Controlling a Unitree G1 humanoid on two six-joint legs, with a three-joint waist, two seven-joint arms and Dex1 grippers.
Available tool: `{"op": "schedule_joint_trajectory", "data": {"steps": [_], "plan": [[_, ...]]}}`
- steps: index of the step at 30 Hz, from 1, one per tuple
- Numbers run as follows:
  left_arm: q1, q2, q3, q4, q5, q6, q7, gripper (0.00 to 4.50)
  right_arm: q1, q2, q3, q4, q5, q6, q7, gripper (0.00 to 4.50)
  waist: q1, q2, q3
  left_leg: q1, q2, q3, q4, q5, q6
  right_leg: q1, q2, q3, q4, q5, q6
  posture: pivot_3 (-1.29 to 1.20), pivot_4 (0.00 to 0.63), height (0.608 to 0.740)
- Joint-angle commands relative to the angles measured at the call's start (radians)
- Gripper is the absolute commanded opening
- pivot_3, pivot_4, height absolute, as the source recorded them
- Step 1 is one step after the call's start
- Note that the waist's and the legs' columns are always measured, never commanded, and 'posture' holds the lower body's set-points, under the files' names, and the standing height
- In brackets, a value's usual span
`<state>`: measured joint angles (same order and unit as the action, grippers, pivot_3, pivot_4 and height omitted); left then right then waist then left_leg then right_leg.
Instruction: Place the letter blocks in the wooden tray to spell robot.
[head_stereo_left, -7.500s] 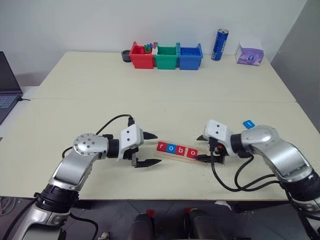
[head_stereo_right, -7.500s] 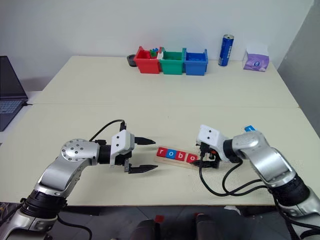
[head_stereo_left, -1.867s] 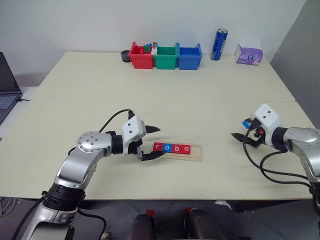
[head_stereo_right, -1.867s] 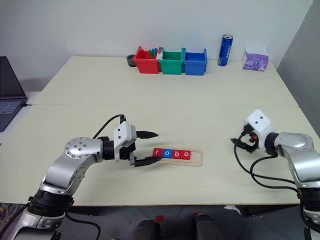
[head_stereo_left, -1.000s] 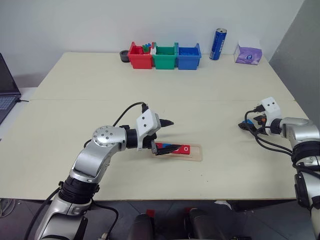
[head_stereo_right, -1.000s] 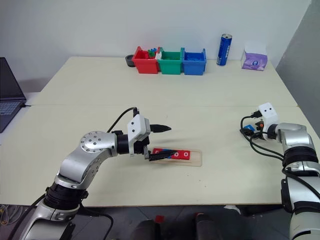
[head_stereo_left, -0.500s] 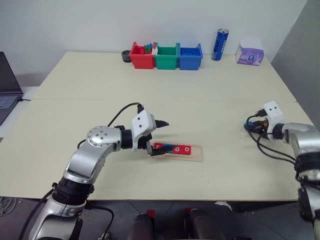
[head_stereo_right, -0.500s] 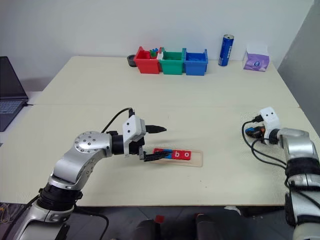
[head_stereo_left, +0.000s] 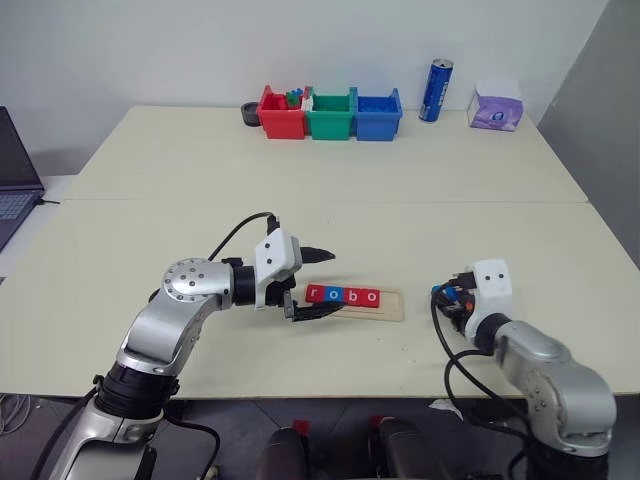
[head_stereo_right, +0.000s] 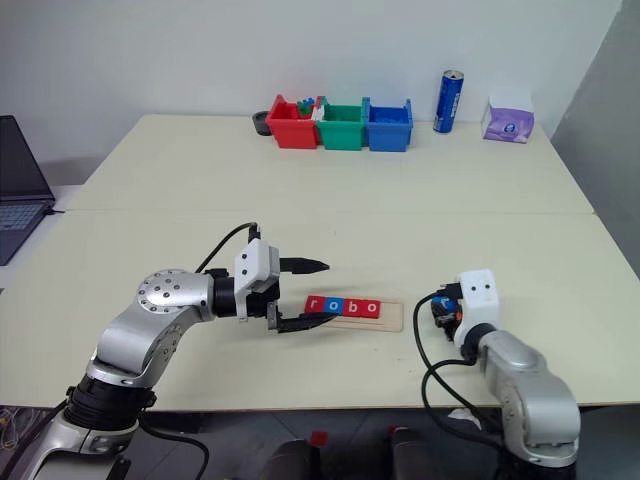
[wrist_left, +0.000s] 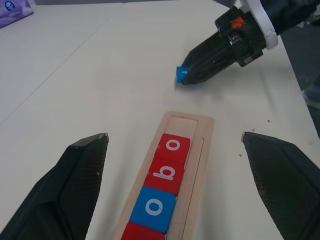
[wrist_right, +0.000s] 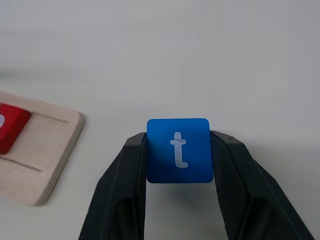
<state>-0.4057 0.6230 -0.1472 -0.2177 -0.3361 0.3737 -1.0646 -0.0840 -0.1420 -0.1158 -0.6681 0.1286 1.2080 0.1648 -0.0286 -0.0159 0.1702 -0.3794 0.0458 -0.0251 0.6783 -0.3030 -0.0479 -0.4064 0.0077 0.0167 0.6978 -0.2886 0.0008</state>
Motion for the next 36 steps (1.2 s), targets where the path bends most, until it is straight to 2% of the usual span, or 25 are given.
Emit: {"op": "schedule_joint_trajectory", "data": {"steps": [1, 9, 11, 18, 20, 23, 26, 29, 31, 34, 36], "plan": [[-0.022, 0.005, -0.001, 0.000, 0.005, -0.032, -0.016, 4.50, 0.020, 0.051, 0.014, -0.059, -0.025, 0.010, -0.077, 1.47, 0.000, 0.000, 0.000, 0.000, 0.000, 0.000, 0.000, 0.000, 0.000, 0.000, 0.000, 0.000, 0.000, 0.000, 0.000, 0.00, 0.150, 0.740], [-0.020, 0.003, -0.003, 0.015, 0.017, -0.054, -0.023, 4.50, 0.060, 0.144, 0.059, -0.065, -0.023, -0.008, -0.138, 1.47, -0.001, 0.000, 0.000, 0.000, 0.001, 0.000, -0.001, 0.000, 0.000, 0.000, 0.000, 0.000, -0.001, 0.000, 0.000, 0.00, 0.150, 0.740], [-0.019, 0.001, -0.006, 0.019, 0.020, -0.062, -0.023, 4.50, 0.065, 0.158, 0.060, -0.053, -0.024, -0.029, -0.149, 2.25, -0.002, 0.000, 0.000, 0.000, 0.001, 0.000, -0.001, 0.000, 0.000, 0.000, 0.001, 0.000, -0.001, 0.000, 0.000, 0.00, 0.150, 0.740], [-0.016, -0.005, -0.008, 0.024, 0.029, -0.073, -0.021, 4.50, 0.028, 0.178, 0.046, -0.064, -0.025, -0.066, -0.170, 4.49, -0.002, 0.000, 0.000, 0.000, 0.001, 0.000, -0.001, 0.000, 0.000, 0.000, 0.001, 0.000, -0.001, 0.000, 0.000, 0.00, 0.150, 0.740], [-0.016, -0.006, -0.007, 0.025, 0.030, -0.073, -0.020, 4.50, 0.003, 0.152, 0.062, -0.087, -0.029, -0.083, -0.163, 4.49, -0.002, 0.000, 0.000, 0.000, 0.001, 0.000, -0.001, 0.000, 0.000, -0.001, 0.001, 0.000, -0.001, 0.000, 0.000, 0.00, 0.150, 0.740], [-0.016, -0.008, -0.007, 0.023, 0.033, -0.070, -0.014, 4.50, -0.038, 0.039, 0.098, -0.112, -0.012, -0.136, -0.079, 4.49, -0.003, 0.000, 0.000, -0.001, 0.000, 0.000, -0.001, 0.000, 0.000, -0.001, 0.001, 0.000, -0.001, 0.000, 0.000, 0.00, 0.150, 0.740], [-0.018, -0.013, -0.006, 0.026, 0.038, -0.070, -0.008, 4.50, -0.080, -0.215, 0.163, -0.079, 0.042, -0.180, 0.145, 4.49, -0.003, 0.000, 0.000, -0.001, 0.000, 0.000, -0.001, 0.000, 0.001, -0.001, 0.001, 0.000, -0.002, 0.000, 0.000, 0.00, 0.150, 0.740], [-0.013, -0.021, -0.015, 0.016, 0.040, -0.066, -0.006, 4.50, -0.091, -0.469, 0.155, 0.006, 0.093, -0.348, 0.418, 4.49, -0.001, 0.000, 0.001, -0.001, 0.000, -0.001, -0.001, -0.001, 0.001, 0.000, 0.001, -0.001, -0.003, 0.000, 0.000, 0.00, 0.150, 0.740], [-0.014, -0.025, -0.020, 0.014, 0.045, -0.069, -0.006, 4.50, -0.110, -0.565, 0.131, 0.074, 0.139, -0.371, 0.527, 4.49, -0.001, -0.001, 0.001, -0.001, 0.000, -0.001, -0.002, -0.001, 0.001, 0.000, 0.001, 0.000, -0.004, 0.000, 0.000, 0.00, 0.150, 0.740], [-0.018, -0.029, -0.022, 0.015, 0.048, -0.068, -0.004, 4.50, -0.110, -0.713, 0.181, 0.171, 0.123, -0.488, 0.680, 4.49, -0.001, -0.002, 0.002, -0.001, 0.000, -0.001, -0.001, -0.001, 0.002, 0.000, 0.001, 0.000, -0.005, 0.000, 0.000, 0.00, 0.150, 0.740], [-0.017, -0.030, -0.023, 0.011, 0.049, -0.066, -0.002, 4.50, -0.130, -0.754, 0.212, 0.244, 0.096, -0.550, 0.721, 4.49, 0.000, -0.002, 0.002, -0.001, 0.000, -0.001, -0.001, -0.001, 0.002, 0.000, 0.001, 0.000, -0.005, 0.000, 0.000, 0.00, 0.150, 0.740]]}}
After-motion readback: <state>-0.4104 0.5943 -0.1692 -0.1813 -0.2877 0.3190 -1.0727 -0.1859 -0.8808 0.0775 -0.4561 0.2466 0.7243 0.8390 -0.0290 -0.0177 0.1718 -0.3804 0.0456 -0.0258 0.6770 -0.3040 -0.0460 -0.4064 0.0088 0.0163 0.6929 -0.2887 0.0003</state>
